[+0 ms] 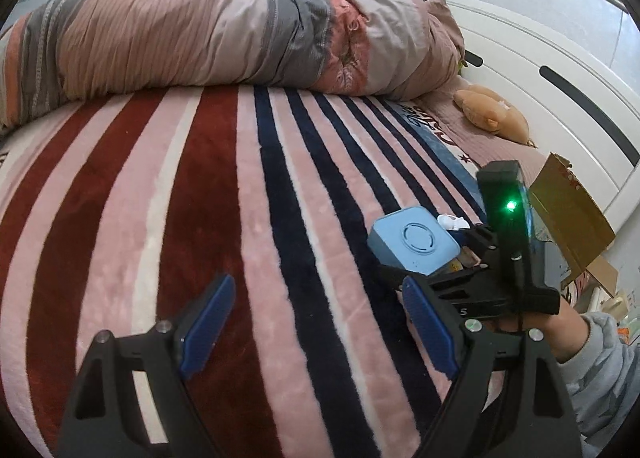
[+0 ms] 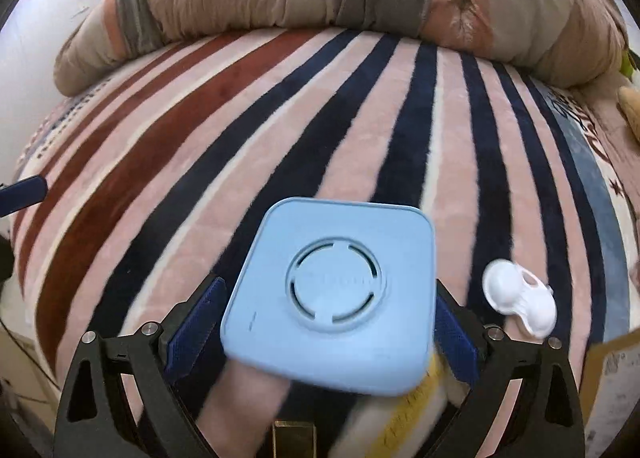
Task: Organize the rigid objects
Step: 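Grasp the light blue square case with the right gripper, then lower the light blue case into the cardboard box and release it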
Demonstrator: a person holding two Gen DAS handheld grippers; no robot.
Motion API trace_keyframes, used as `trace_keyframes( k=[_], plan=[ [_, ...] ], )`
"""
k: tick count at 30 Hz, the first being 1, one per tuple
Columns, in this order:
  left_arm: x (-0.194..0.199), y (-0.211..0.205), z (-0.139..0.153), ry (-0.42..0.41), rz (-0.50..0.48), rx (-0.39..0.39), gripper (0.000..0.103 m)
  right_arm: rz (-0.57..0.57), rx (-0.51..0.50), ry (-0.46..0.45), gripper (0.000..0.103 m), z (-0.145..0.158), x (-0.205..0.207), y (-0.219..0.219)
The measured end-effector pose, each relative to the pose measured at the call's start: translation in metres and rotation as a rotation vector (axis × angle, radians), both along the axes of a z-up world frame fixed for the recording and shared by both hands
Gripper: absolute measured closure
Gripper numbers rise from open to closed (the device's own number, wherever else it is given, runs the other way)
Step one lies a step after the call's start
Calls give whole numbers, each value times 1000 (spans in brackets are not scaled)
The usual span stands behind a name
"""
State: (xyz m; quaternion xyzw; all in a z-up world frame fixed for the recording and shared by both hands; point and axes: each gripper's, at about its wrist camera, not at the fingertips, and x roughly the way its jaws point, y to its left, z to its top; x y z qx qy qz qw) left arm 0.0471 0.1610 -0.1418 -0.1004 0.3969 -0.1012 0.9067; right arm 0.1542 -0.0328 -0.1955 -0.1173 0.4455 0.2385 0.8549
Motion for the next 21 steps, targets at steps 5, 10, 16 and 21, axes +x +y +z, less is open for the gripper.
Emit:
trace_keyframes(
  k=[5,10,16,21],
  plan=[
    [6,3,-2,1,5,-12,19,17,-11,5,21,-3,1,5],
    [8,-1,3,-1,-18,-35,19,74,13,-40,22,9,-15,5],
    [8,-21,19,-11,-94,-102,20,179,107,-115,23,46,-49,-5],
    [4,-54,49,-46,-191,-137,20,273,198,-211,23,88,-84,-21]
  ],
)
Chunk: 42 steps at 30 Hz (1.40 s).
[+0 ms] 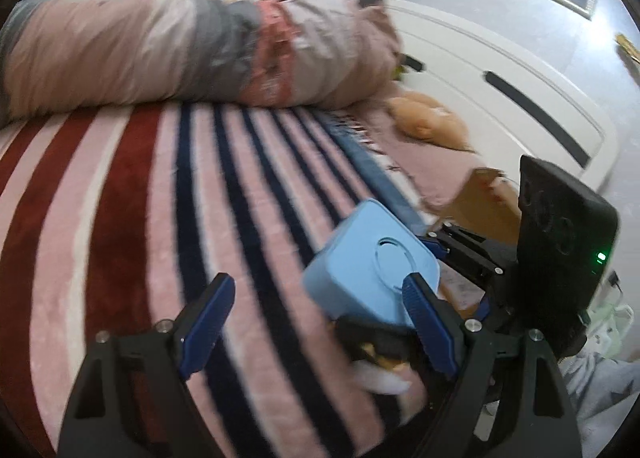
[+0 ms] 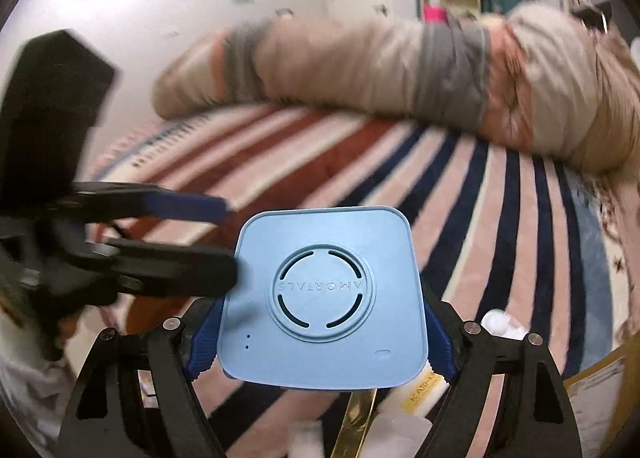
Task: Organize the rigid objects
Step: 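Lower the light blue case into the cardboard box and release it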
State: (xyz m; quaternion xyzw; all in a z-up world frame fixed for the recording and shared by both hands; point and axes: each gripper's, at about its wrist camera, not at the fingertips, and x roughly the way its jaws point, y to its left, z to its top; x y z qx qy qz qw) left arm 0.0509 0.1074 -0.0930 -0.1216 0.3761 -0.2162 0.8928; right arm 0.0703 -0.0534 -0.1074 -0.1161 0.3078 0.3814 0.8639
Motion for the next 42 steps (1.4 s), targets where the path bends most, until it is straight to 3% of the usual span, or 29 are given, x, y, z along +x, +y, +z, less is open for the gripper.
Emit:
trace_keyframes(
  k=[9,13,15,17,25,32,37,39,41,42],
  plan=[
    [-4,-90,65,-70,-203,-77,20,17,118,-170,23,64,-50,-58],
    [-3,-138,83,-93,-250,-43,42,-47,125,-208,23,79,-56,-97],
    [0,-166,91,-107,-276,-17,43,-84,138,-198,24,83,-54,-122],
    [3,-190,95,-119,-297,-1,55,-119,153,-182,25,86,-53,-146],
    [16,-280,91,-93,-426,39,69,-267,153,-128,26,81,-49,-235],
    [35,-325,67,-18,-487,92,68,-351,95,-18,26,62,-33,-277],
    [39,-335,53,10,-492,140,66,-372,35,18,26,49,-26,-279],
    [39,-335,53,8,-484,150,57,-376,13,28,25,45,-27,-278],
    [39,-332,55,-5,-461,150,37,-386,-1,34,19,42,-27,-278],
    [39,-328,58,-14,-450,145,37,-389,-3,36,18,42,-26,-277]
  ],
)
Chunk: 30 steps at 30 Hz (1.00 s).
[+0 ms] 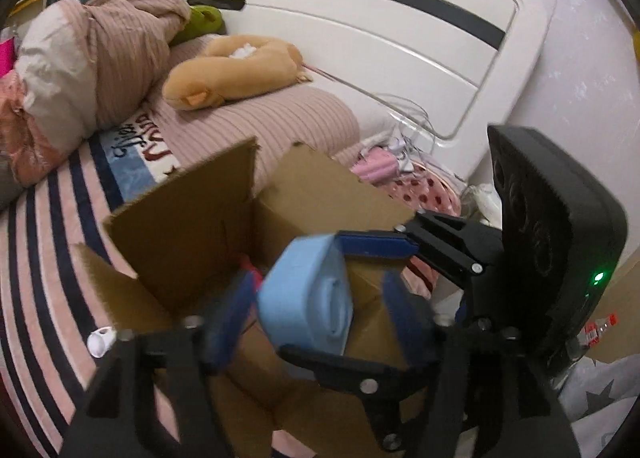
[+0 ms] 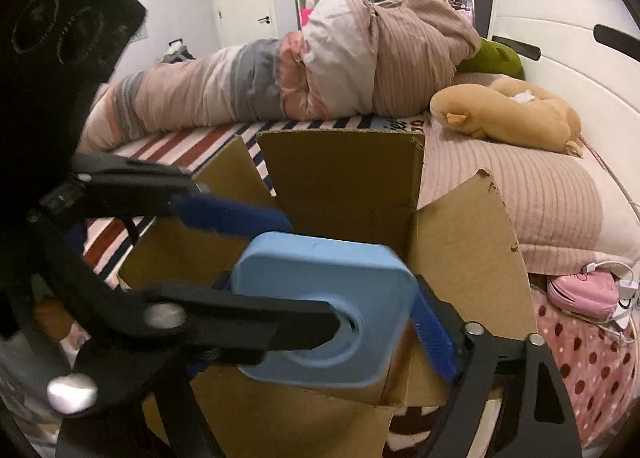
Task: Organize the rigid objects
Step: 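Lower the light blue case into the cardboard box and release it, then grasp the gold lipstick tube with the right gripper while the left gripper grasps the small white bottle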
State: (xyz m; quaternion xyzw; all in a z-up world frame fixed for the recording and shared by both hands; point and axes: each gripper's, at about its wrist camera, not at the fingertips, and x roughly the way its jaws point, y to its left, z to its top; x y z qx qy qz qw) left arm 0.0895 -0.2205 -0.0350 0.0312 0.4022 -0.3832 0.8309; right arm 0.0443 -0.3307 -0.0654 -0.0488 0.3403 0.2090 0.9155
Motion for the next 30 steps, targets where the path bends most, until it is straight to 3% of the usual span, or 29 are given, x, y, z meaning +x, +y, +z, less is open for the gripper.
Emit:
trace_keyframes(
  k=[11,15,17,21,27,30],
  plan=[
    [-18,55,36,-79,92,-43,35,14,20,-24,17,16,-11,12],
    [-29,88,44,-108,149,-40,34,3,-1,-71,7,28,-19,26],
    [-35,110,48,-122,189,-39,33,1,2,-92,7,34,-23,34],
    [-45,153,48,-149,266,-35,33,16,1,-145,7,46,-30,61],
    [-59,227,33,-163,394,-26,31,149,34,-154,8,53,-38,122],
    [-63,260,16,-150,457,-10,31,229,33,-124,19,44,-37,157]
  ],
)
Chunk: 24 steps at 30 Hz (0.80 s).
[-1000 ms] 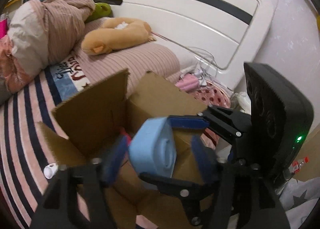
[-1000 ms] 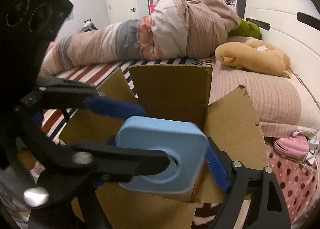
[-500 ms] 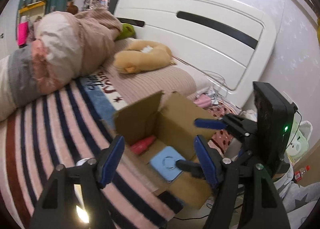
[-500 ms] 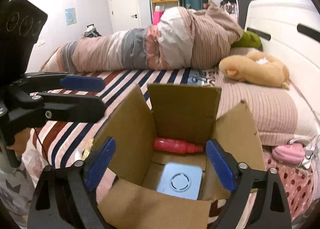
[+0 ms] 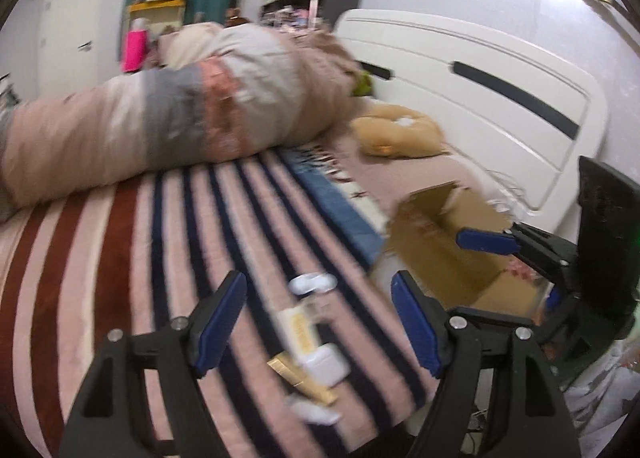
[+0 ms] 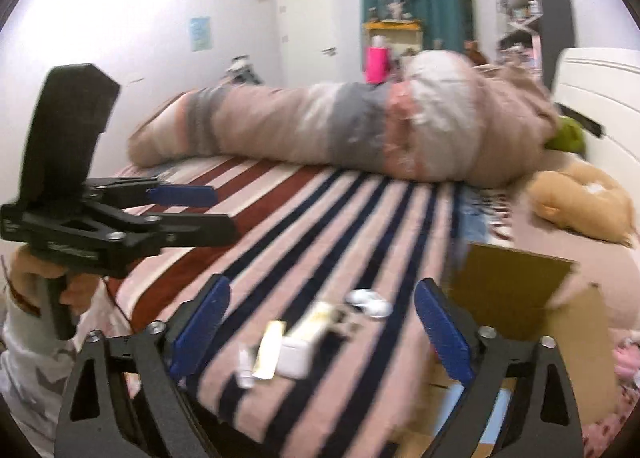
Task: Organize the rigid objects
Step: 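Grasp the gold lipstick tube with the right gripper while the left gripper grasps the small white bottle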
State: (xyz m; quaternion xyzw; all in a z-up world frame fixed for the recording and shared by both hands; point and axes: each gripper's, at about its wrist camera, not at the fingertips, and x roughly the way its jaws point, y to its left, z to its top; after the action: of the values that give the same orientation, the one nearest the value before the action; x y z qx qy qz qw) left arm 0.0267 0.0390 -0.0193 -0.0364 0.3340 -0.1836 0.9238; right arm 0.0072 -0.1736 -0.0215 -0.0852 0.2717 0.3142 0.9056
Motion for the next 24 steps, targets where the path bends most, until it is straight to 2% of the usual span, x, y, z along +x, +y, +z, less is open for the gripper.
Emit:
trace_keyframes(
  k=[3,5,8,10,12,16,19,21,22,24],
  plan=[
    [-4,28,-29,36,44,10,31,96,-9,76,23,-21,1,32],
    [-4,38,-47,66,58,7,31,141,-41,132,28,-45,3,52],
    [-3,51,-81,137,71,-32,31,138,-108,217,45,-84,11,70],
    [-5,54,-101,174,71,-58,31,132,-121,305,66,-112,19,73],
    [-7,55,-117,204,72,-84,31,121,-129,363,74,-132,25,73],
    [-14,52,-145,260,74,-117,31,162,-93,458,76,-154,26,74],
    [-17,50,-157,298,64,-173,31,155,-83,472,76,-161,26,76],
    [-19,49,-163,315,66,-197,31,159,-111,452,77,-161,25,83],
    [-20,49,-166,320,68,-203,31,162,-132,447,81,-162,24,87],
    [-23,51,-169,329,71,-222,31,156,-173,471,82,-166,22,98]
  ],
)
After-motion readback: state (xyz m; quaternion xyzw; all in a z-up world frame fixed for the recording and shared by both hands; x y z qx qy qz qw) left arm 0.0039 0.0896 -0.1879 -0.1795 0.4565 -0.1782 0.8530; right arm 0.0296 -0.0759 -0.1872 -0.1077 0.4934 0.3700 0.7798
